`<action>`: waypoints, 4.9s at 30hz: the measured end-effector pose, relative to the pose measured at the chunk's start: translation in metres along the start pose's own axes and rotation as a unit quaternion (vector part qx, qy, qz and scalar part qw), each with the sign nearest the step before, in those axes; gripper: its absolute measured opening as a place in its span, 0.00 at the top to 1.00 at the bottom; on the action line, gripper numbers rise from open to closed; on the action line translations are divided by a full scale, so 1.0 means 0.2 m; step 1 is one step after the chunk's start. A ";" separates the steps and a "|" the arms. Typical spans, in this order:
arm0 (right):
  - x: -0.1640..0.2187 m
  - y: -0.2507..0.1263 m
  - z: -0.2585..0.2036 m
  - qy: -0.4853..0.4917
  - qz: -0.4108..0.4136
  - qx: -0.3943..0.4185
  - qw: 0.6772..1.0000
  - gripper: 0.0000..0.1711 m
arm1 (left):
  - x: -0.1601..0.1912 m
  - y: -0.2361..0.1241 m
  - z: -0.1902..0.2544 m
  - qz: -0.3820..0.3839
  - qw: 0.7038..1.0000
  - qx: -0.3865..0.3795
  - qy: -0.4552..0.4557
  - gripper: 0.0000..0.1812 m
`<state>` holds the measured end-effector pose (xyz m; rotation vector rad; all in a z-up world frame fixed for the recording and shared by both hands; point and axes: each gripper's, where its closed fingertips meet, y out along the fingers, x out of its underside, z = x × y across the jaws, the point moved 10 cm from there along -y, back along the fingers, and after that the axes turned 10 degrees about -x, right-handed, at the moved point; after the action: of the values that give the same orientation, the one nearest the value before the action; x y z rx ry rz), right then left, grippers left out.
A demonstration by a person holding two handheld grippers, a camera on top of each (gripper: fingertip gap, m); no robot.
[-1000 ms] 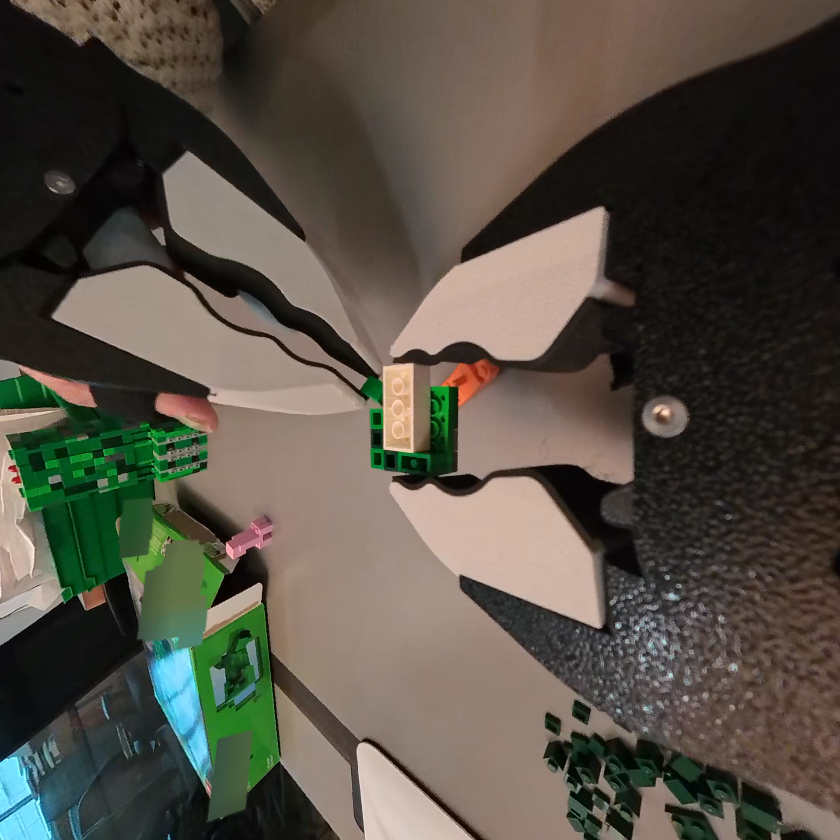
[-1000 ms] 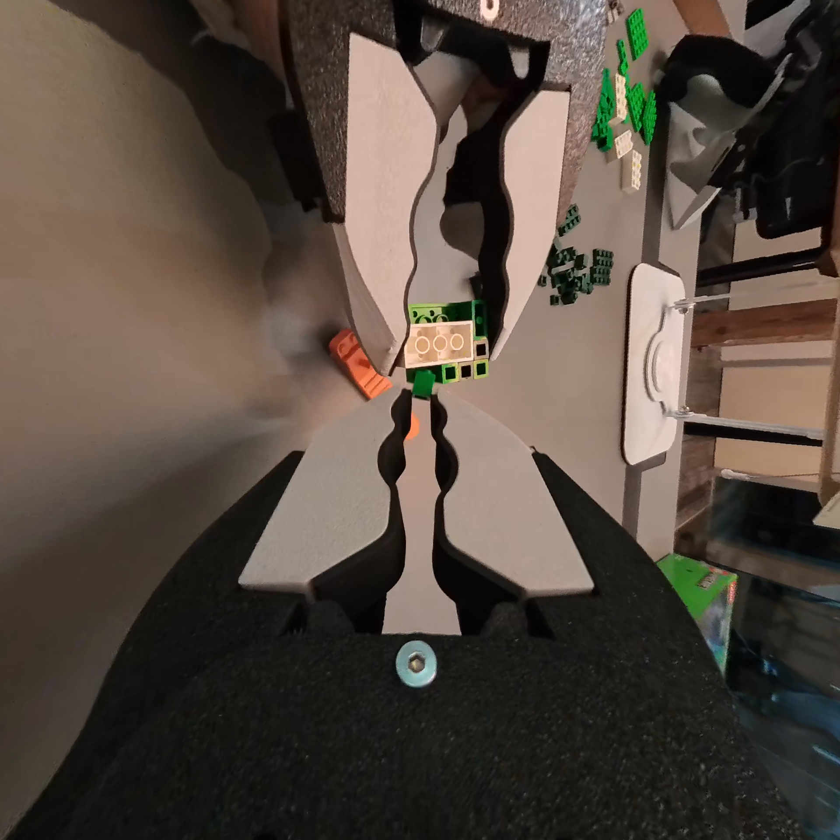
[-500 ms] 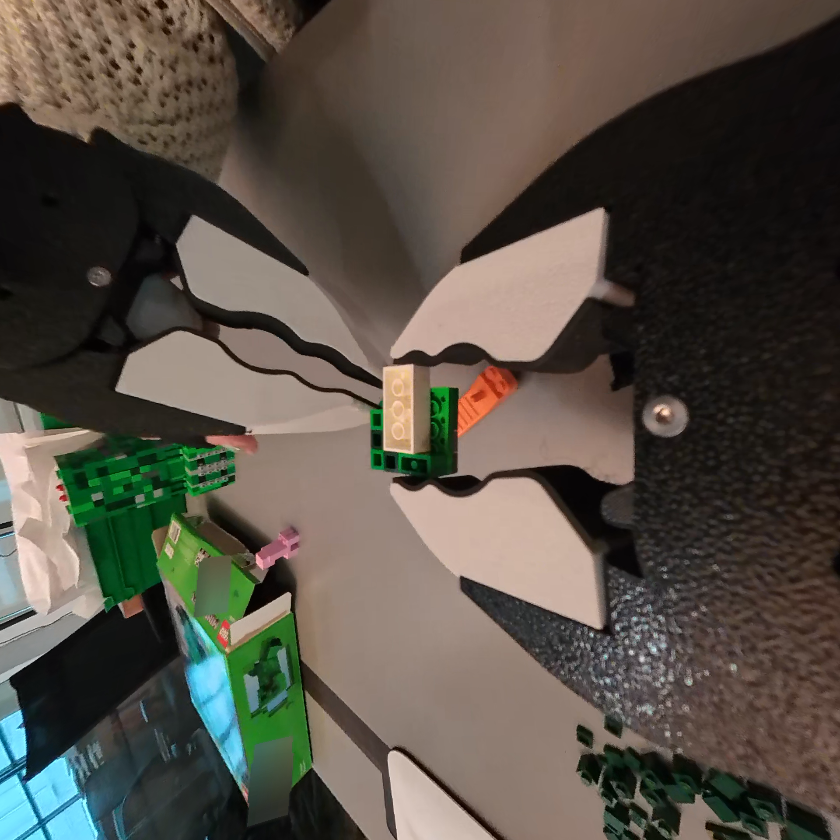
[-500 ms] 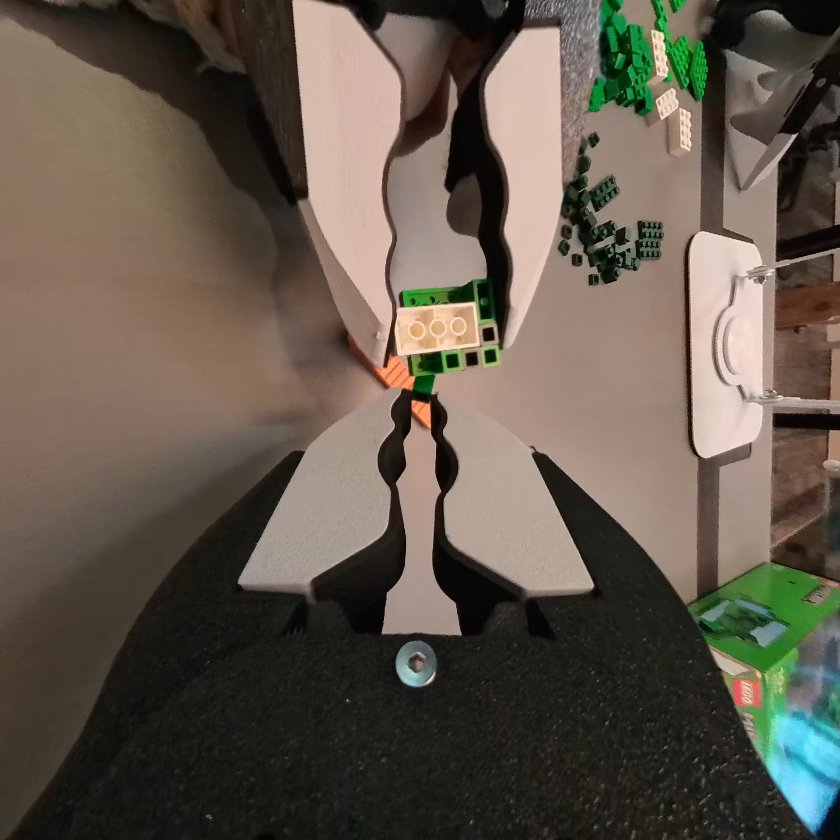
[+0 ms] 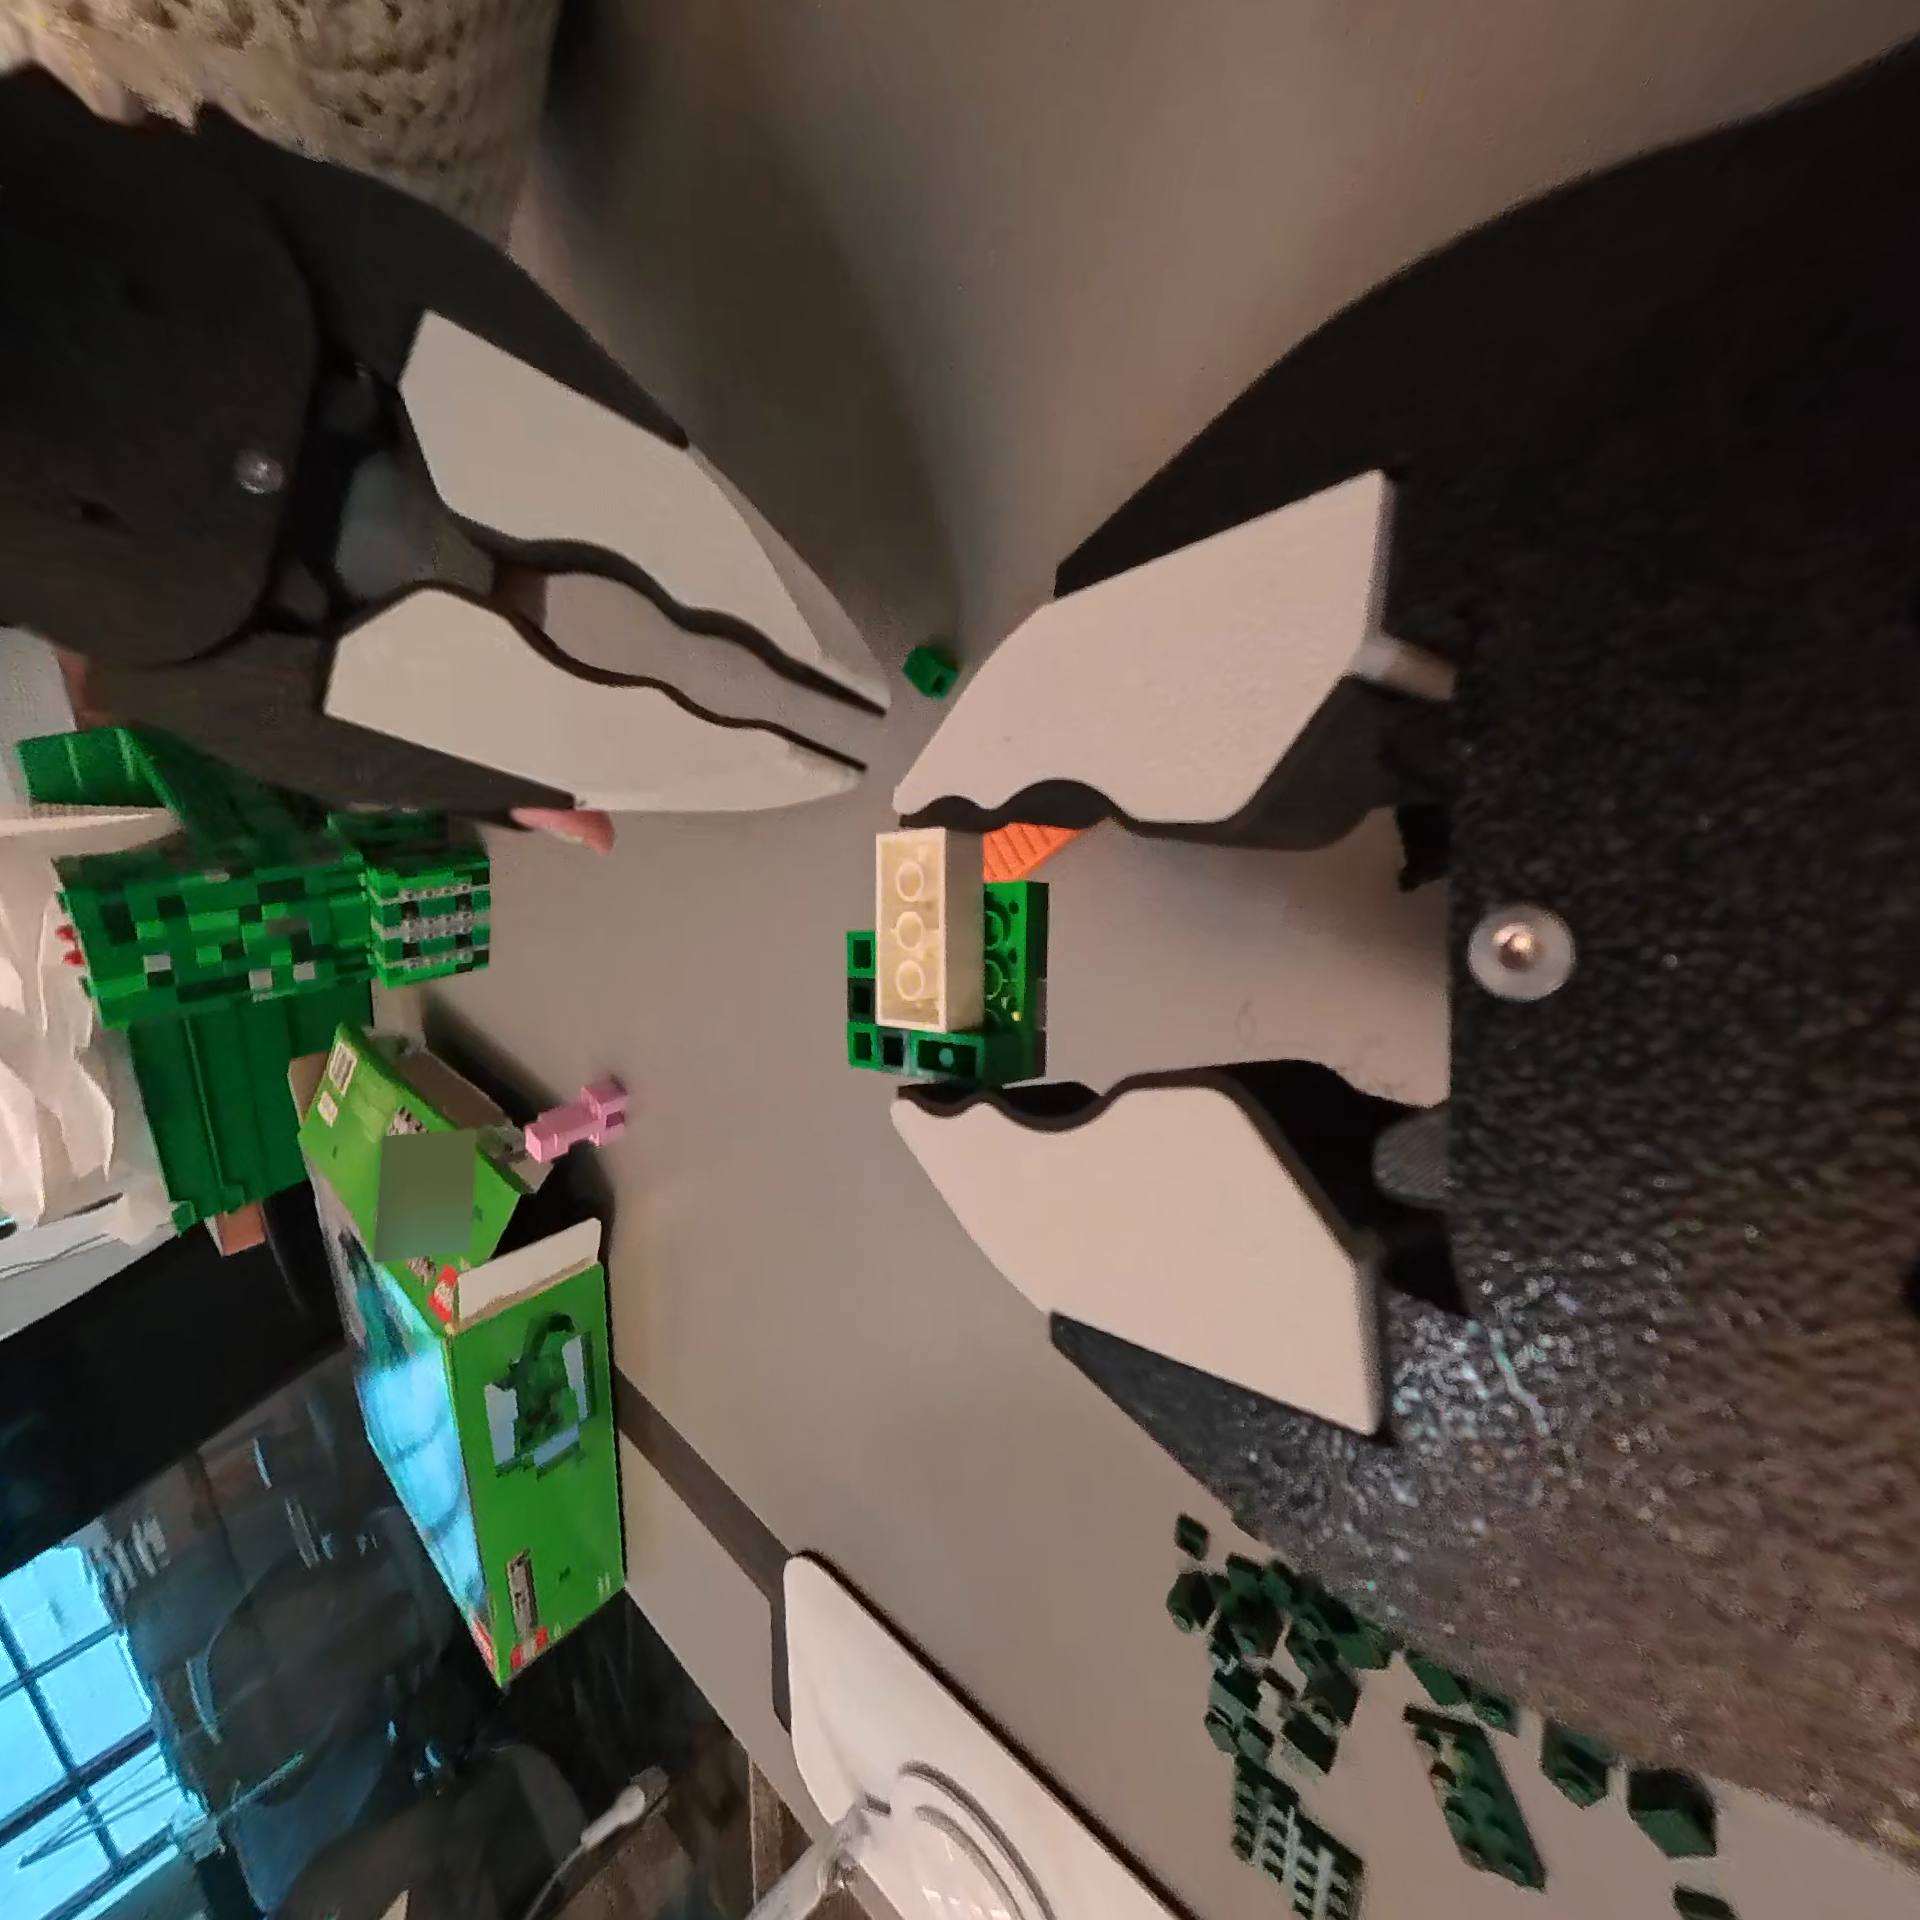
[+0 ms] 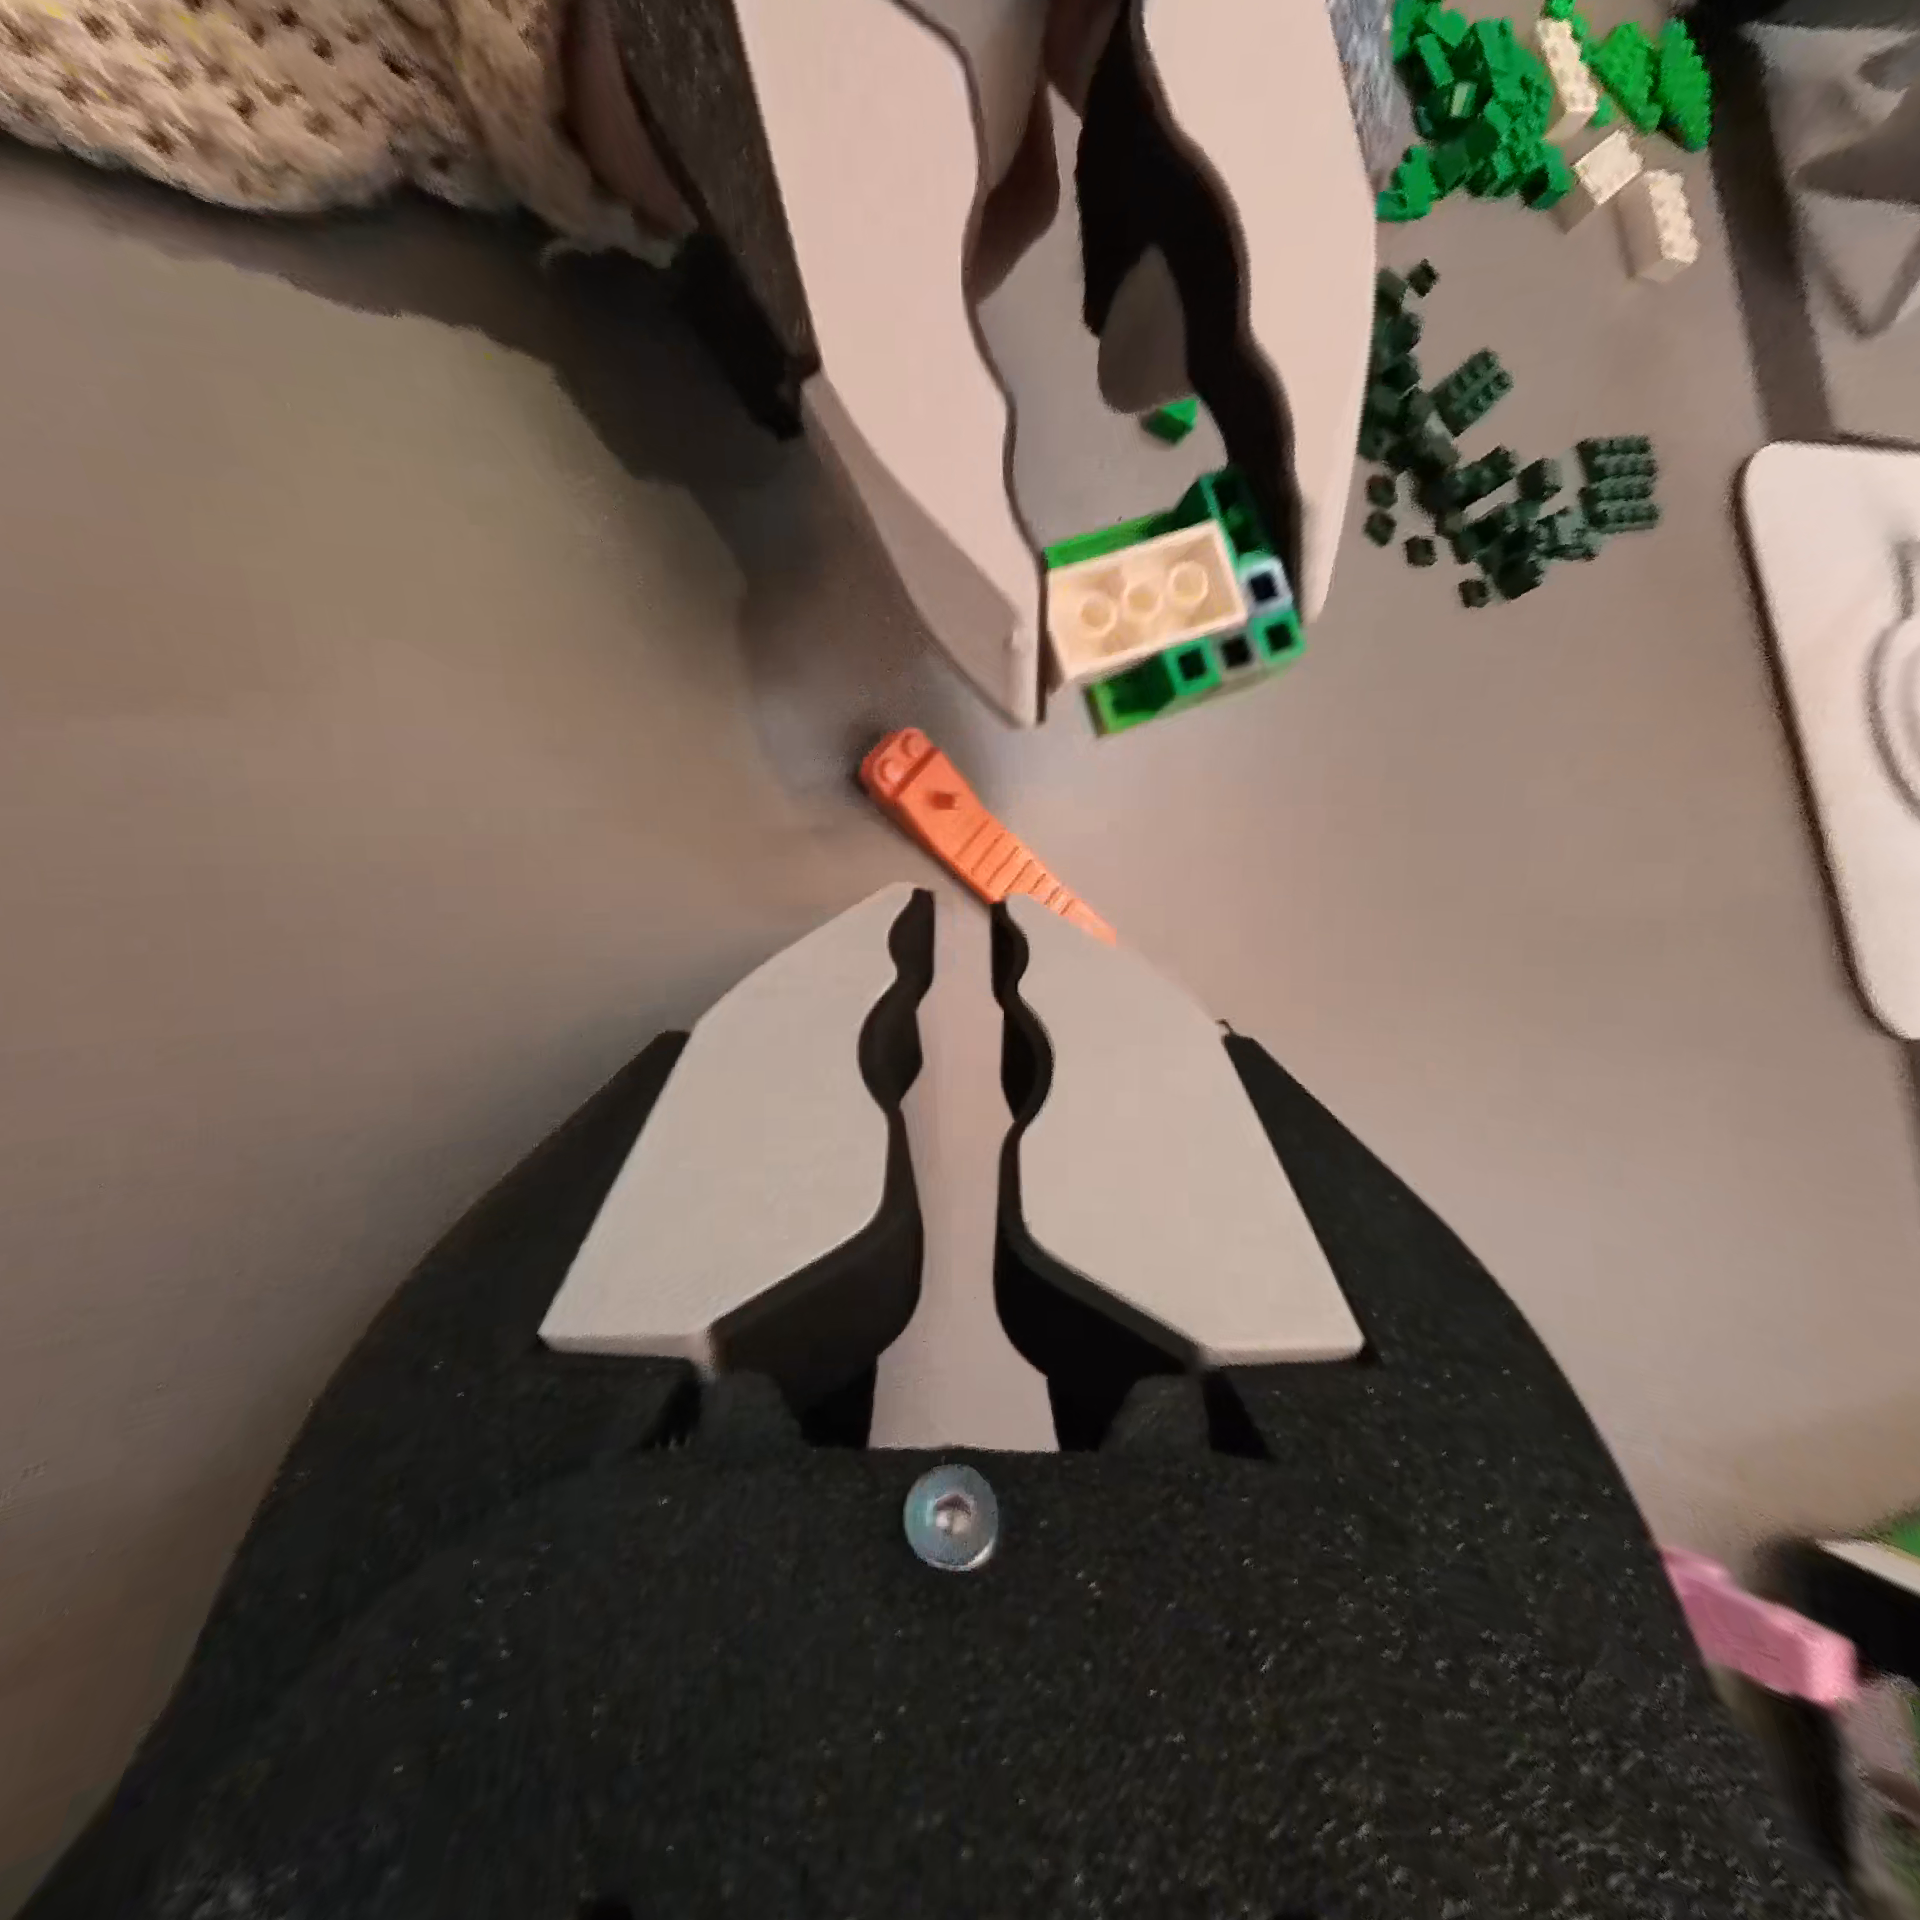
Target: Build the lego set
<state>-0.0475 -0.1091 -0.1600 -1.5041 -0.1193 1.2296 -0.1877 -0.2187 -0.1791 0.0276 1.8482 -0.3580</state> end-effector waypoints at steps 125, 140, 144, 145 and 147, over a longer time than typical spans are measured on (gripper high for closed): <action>-0.18 -0.04 0.22 -0.070 0.129 -0.095 0.985 0.95 | 0.03 -0.03 -0.11 0.028 0.955 0.155 -0.250 0.75; -0.21 -0.04 0.24 -0.025 0.120 -0.138 0.983 0.93 | 0.04 -0.04 -0.12 0.036 0.950 0.163 -0.264 0.75; -0.22 -0.04 0.25 -0.022 0.125 -0.137 0.982 0.93 | 0.04 -0.04 -0.12 0.037 0.949 0.163 -0.266 0.75; -0.22 -0.04 0.24 -0.024 0.126 -0.134 0.983 0.92 | 0.04 -0.04 -0.12 0.038 0.949 0.163 -0.267 0.75; -0.22 -0.04 0.24 -0.027 0.131 -0.120 0.984 0.90 | 0.04 -0.04 -0.13 0.043 0.947 0.164 -0.273 0.75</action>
<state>-0.0973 -0.1023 -0.1185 -1.7366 -0.1116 1.5109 -0.2153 -0.2209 -0.1781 0.2155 1.2214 -0.5473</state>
